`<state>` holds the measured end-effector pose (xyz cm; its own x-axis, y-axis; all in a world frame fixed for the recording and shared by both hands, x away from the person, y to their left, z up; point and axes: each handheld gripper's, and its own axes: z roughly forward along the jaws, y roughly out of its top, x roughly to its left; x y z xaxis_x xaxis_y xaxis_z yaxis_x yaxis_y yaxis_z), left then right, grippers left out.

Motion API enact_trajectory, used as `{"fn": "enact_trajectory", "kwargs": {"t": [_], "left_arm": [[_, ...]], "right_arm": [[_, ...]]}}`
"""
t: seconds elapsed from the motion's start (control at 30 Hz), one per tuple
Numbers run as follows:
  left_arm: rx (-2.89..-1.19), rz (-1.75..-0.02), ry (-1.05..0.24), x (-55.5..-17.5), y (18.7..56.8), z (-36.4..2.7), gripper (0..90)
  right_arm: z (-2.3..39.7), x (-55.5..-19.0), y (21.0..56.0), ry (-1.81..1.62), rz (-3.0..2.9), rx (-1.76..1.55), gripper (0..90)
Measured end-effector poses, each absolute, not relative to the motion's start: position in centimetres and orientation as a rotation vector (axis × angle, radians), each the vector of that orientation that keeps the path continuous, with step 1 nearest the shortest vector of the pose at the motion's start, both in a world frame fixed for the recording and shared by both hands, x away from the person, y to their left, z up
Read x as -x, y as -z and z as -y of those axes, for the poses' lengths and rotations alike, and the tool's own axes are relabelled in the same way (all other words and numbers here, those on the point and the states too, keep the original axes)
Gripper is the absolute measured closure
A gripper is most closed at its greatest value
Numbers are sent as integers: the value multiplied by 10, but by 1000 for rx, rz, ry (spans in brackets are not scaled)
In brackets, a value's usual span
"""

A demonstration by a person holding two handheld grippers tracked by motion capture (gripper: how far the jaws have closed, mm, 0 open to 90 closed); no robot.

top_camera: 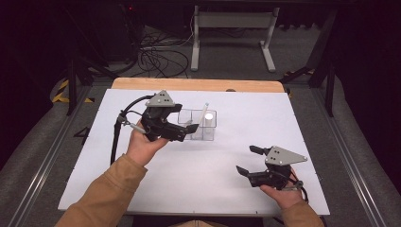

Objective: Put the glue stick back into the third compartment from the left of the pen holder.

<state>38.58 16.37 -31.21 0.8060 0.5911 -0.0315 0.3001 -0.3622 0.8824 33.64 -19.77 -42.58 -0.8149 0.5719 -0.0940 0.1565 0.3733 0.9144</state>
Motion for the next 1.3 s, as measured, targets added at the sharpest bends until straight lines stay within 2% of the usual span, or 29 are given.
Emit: {"fn": "enact_trajectory", "kwargs": {"t": [0.23, 0.5, 0.67, 1.3], "left_arm": [[-1904, -642, -418, -369, 324, -184, 82], [-1829, -623, -427, -350, 343, -206, 48], [-1823, -612, -486, -340, 356, -217, 39], [-1803, -641, -541, -313, 410, -254, 40]], "right_arm": [[198, -336, 425, -1434, -2232, -632, 177], [197, -335, 425, -1439, -2226, -624, 177], [197, -335, 425, -1443, -2223, -622, 177], [197, -333, 424, -1462, -2212, -608, 177]]}}
